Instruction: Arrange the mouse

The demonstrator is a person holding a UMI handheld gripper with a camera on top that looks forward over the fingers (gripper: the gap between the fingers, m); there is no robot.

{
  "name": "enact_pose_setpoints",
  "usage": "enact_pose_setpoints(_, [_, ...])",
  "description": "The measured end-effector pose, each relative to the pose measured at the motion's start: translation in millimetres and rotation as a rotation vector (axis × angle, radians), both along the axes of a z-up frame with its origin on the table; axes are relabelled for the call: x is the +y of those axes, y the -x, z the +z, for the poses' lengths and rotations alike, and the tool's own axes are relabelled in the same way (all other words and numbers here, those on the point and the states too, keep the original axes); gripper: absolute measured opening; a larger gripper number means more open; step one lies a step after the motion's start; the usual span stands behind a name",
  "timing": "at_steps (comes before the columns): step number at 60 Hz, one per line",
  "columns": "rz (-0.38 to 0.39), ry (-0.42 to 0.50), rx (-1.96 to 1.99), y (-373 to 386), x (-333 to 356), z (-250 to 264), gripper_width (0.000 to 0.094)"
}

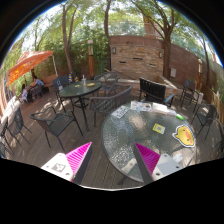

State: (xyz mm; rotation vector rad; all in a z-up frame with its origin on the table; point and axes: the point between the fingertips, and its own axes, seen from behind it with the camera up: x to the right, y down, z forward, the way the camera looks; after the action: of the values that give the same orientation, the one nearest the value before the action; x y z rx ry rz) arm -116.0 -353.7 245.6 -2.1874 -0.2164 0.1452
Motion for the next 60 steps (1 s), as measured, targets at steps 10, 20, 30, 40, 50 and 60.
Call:
enact_pose_setpoints(10, [-0.003, 0.022, 0.004, -5.8, -17.4, -9.3, 0.0871])
enact_pose_setpoints(20, [-0.017, 0.068, -0.013, -35.6, -32.6, -51.2, 0.0867])
enact_pose_setpoints(30, [-0.076, 0.158, -0.031, -103.2, -65.5, -123.9, 0.0852])
enact_pose_setpoints(40, [-0.161, 0.165, -0.092, -202.2, -57.5, -182.8, 0.0846])
enact_pose_setpoints(50, [-0.24, 0.13, -0.103, -284.6, -13.9, -222.7, 0.0845])
enact_pose_setpoints(60, [-0.287, 0.125, -0.066, -327.1, 37.0, -248.3, 0.0845])
